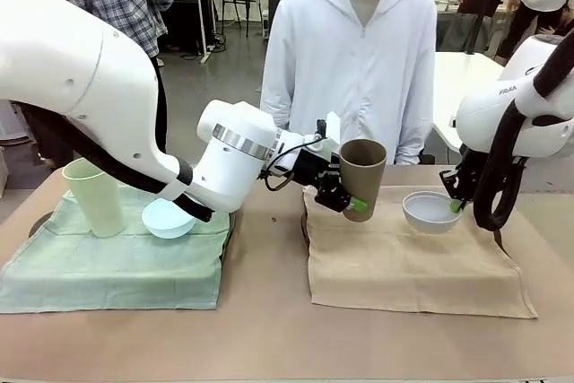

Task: Set up a tray with a mat and arrange the tableware.
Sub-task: Place the Picnic Bowl and Reusable plastic cup back onto the Handle tray in front of the human's position.

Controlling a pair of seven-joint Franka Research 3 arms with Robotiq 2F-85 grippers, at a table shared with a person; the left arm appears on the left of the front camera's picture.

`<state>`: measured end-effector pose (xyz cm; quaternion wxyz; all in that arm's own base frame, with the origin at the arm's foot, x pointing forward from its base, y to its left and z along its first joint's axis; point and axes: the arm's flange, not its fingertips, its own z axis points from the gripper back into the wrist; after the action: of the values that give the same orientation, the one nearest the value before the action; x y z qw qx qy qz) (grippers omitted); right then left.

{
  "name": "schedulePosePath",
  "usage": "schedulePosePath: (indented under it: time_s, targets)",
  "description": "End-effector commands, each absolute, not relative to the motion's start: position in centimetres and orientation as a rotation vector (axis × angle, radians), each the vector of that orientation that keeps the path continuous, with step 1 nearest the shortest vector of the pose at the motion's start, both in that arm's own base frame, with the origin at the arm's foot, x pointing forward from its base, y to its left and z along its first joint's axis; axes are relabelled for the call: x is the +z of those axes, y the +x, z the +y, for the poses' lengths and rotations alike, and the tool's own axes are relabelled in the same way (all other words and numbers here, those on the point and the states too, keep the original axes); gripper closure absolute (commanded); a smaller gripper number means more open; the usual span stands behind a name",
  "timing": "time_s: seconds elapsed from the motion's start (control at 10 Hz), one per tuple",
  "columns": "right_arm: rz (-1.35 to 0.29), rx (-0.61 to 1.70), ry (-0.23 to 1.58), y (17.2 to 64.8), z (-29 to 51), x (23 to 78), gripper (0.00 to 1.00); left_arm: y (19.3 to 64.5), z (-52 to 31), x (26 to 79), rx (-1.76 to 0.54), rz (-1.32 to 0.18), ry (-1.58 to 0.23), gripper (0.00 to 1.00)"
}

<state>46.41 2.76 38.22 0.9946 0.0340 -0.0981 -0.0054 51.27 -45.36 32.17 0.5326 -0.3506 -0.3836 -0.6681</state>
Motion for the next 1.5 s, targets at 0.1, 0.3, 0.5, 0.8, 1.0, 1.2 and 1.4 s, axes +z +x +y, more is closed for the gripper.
schedulePosePath:
  time_s: [0.1, 0.3, 0.5, 0.8, 1.0, 1.2, 1.4]
  targets:
    - [-0.276, 0.011, 0.135, 47.6, 2.8, 36.9, 0.97, 52.1, -46.3, 31.6, -1.58, -0.862, -0.829, 0.17]
    - [-0.281, 0.018, 0.139, 48.0, 3.1, 36.1, 0.97, 52.3, -46.3, 30.9, -1.575, -0.851, -0.828, 0.17]
    - [-0.268, 0.019, 0.137, 48.3, 3.2, 35.3, 0.97, 52.7, -46.1, 29.9, -1.577, -0.854, -0.82, 0.17]
    - [-0.276, 0.024, 0.139, 48.5, 3.2, 34.9, 0.95, 52.9, -46.1, 29.4, -1.587, -0.845, -0.847, 0.01]
    - [-0.29, 0.03, 0.133, 48.1, 2.9, 35.7, 0.35, 52.9, -45.9, 29.5, -1.578, -0.864, -0.849, 0.0]
    - [-0.291, 0.029, 0.13, 47.8, 2.4, 37.0, 0.15, 53.3, -44.8, 29.4, -1.557, -0.843, -0.813, 0.0]
    - [-0.304, 0.028, 0.127, 47.3, 1.6, 38.3, 0.0, 53.3, -43.4, 29.0, -1.542, -0.796, -0.78, 0.0]
